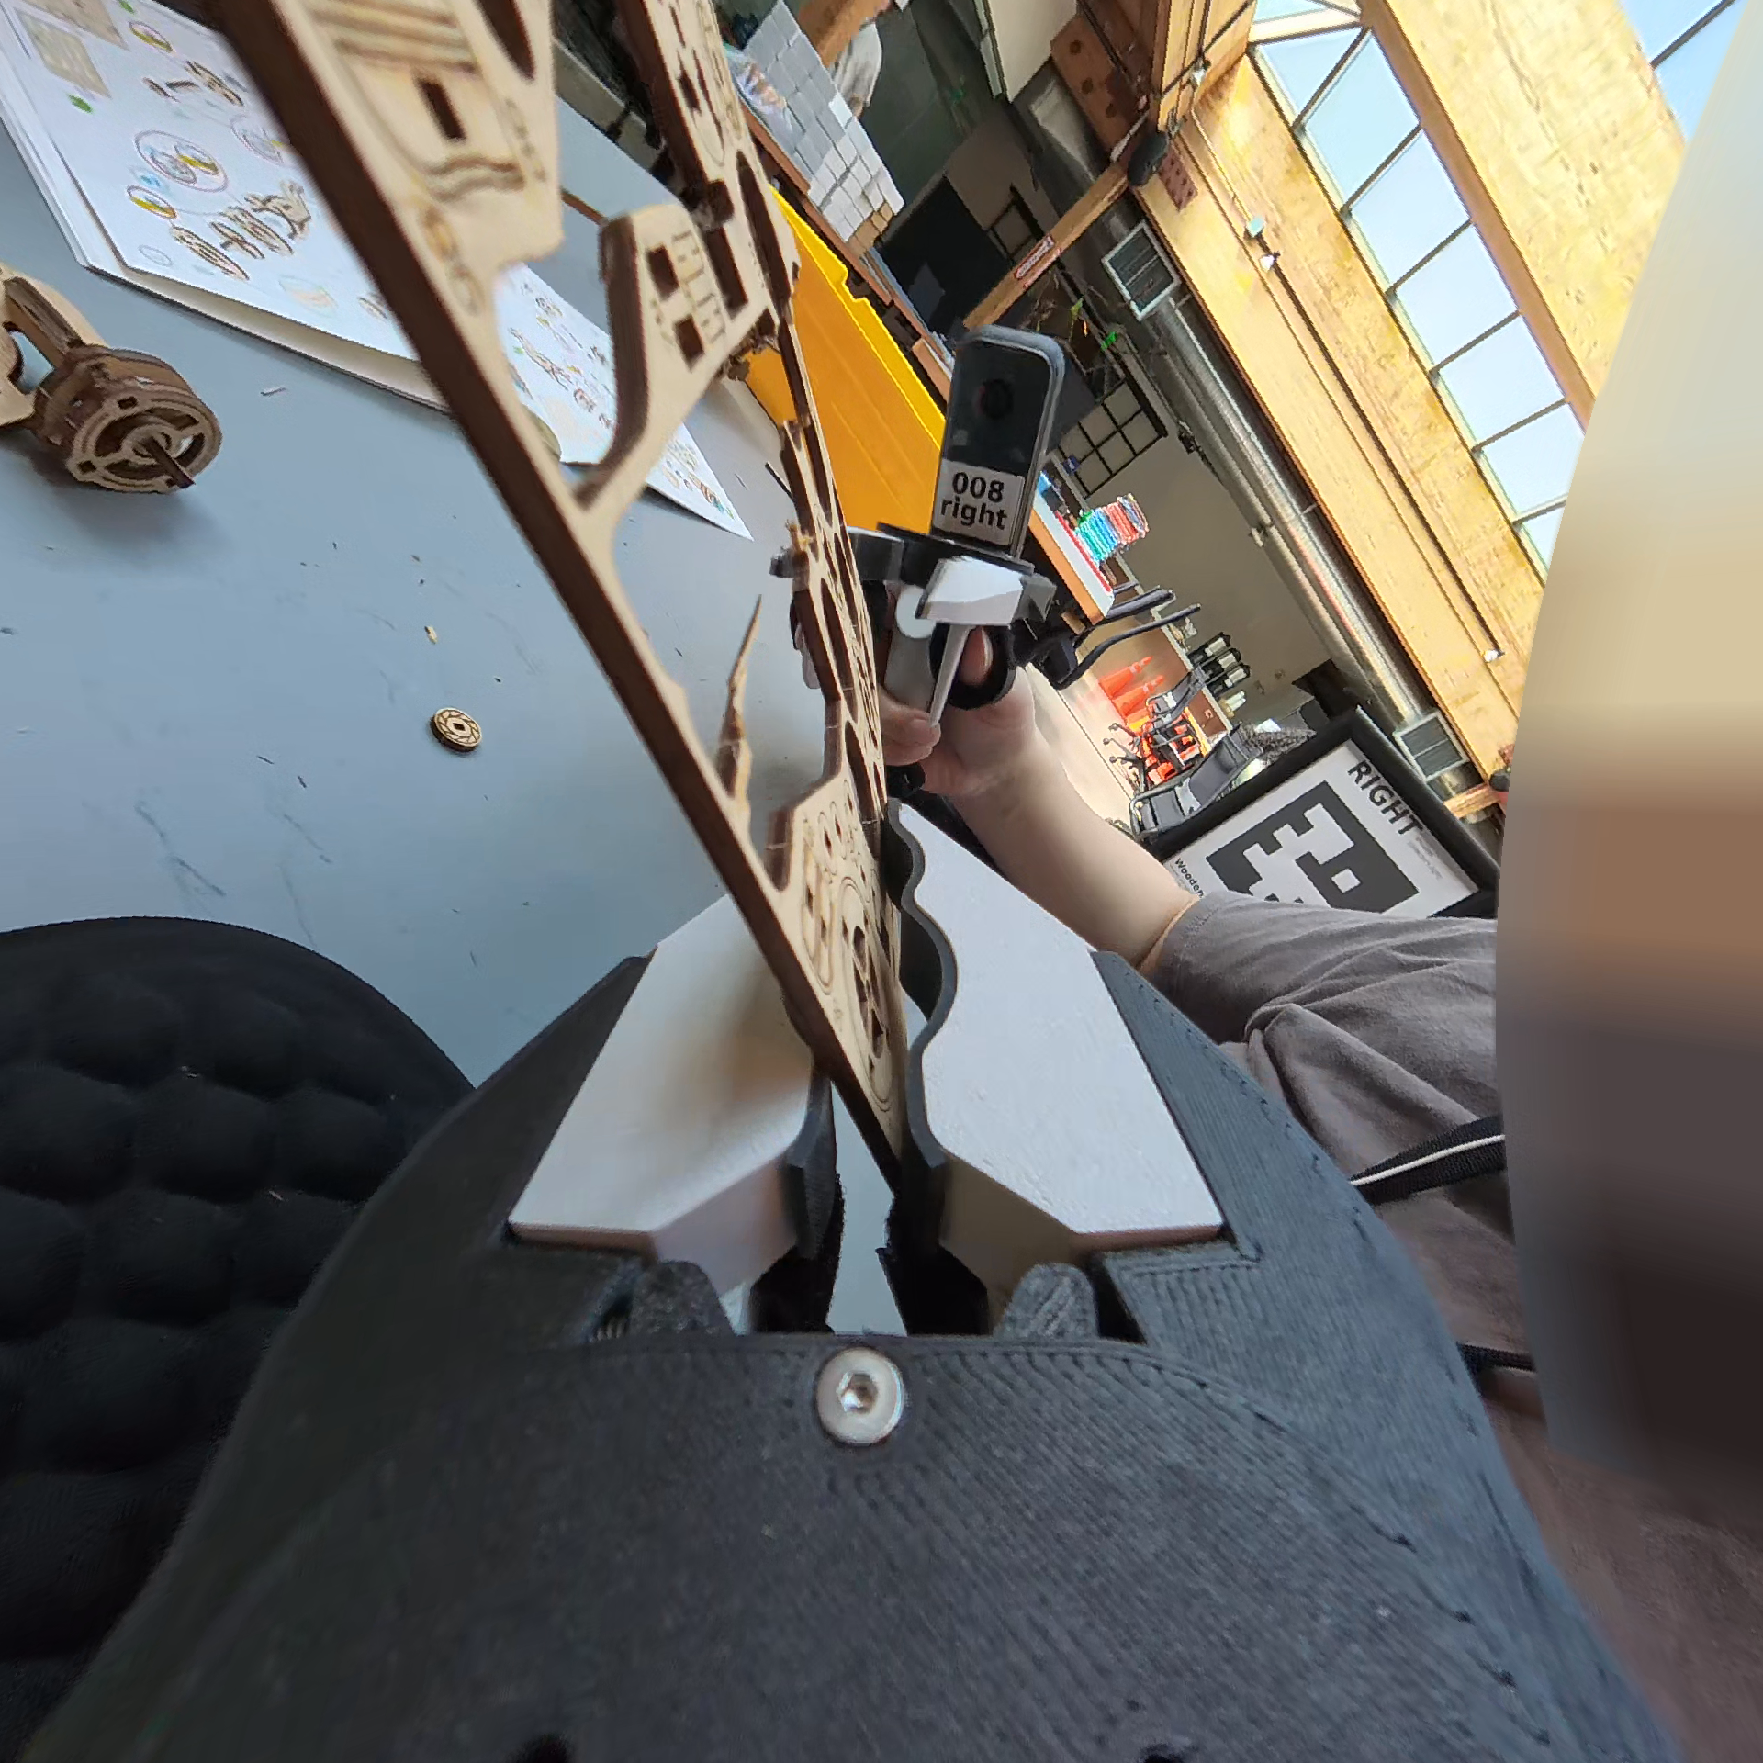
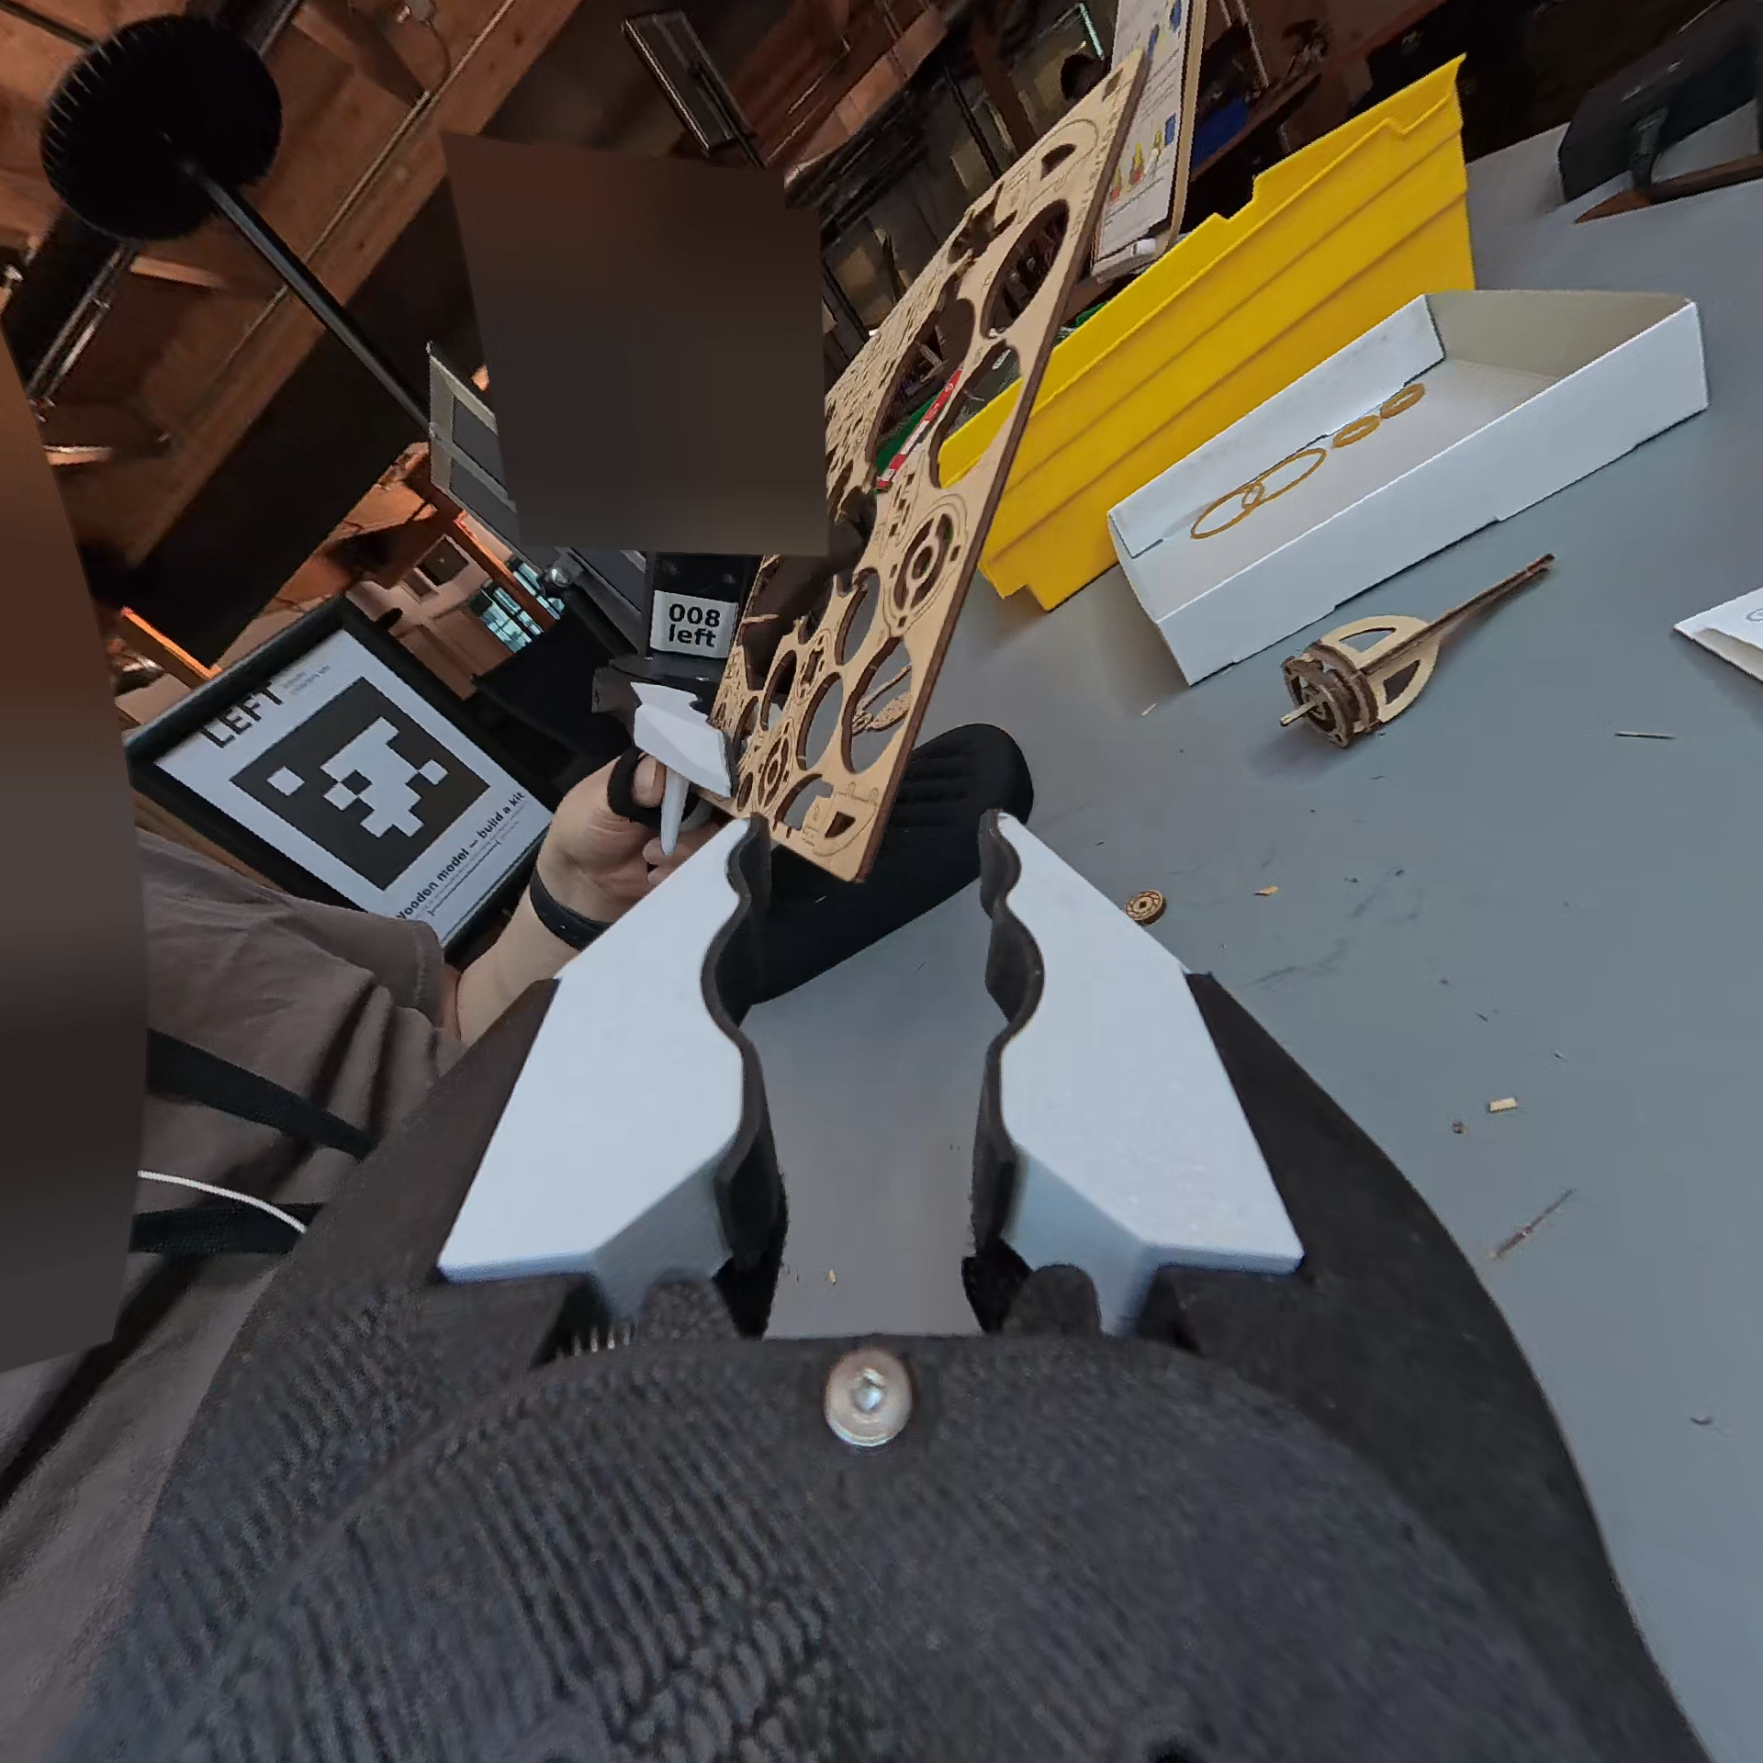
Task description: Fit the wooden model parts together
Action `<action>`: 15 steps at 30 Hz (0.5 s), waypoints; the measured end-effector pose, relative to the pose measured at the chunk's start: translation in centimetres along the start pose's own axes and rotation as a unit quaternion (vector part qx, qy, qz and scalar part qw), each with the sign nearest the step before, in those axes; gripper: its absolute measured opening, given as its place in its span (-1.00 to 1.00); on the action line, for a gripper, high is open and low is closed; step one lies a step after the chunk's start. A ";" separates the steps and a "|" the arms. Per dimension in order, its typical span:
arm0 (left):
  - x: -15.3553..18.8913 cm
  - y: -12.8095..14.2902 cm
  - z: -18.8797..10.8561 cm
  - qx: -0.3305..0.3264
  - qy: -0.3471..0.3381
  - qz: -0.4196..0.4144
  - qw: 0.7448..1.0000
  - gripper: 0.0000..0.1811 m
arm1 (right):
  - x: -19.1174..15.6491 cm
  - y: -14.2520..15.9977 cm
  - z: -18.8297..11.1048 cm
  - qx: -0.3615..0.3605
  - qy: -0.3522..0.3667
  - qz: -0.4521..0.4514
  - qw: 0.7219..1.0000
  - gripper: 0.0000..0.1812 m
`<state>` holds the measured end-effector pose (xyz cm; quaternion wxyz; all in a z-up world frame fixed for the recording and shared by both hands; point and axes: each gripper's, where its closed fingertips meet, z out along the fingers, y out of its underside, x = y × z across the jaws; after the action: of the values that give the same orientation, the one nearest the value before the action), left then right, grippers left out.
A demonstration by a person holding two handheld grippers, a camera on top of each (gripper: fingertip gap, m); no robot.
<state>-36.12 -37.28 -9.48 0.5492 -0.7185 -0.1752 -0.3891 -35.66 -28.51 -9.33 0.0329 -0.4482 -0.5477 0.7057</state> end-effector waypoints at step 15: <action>1.1 3.3 1.9 -0.202 0.065 0.004 0.977 -0.98 | -2.3 1.4 -0.4 -0.058 -0.119 0.143 0.981 -0.74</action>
<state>-32.45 -36.79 -10.96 0.4045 -0.7886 -0.0544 -0.4598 -33.40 -29.96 -9.10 -0.1593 -0.4362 -0.5176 0.7186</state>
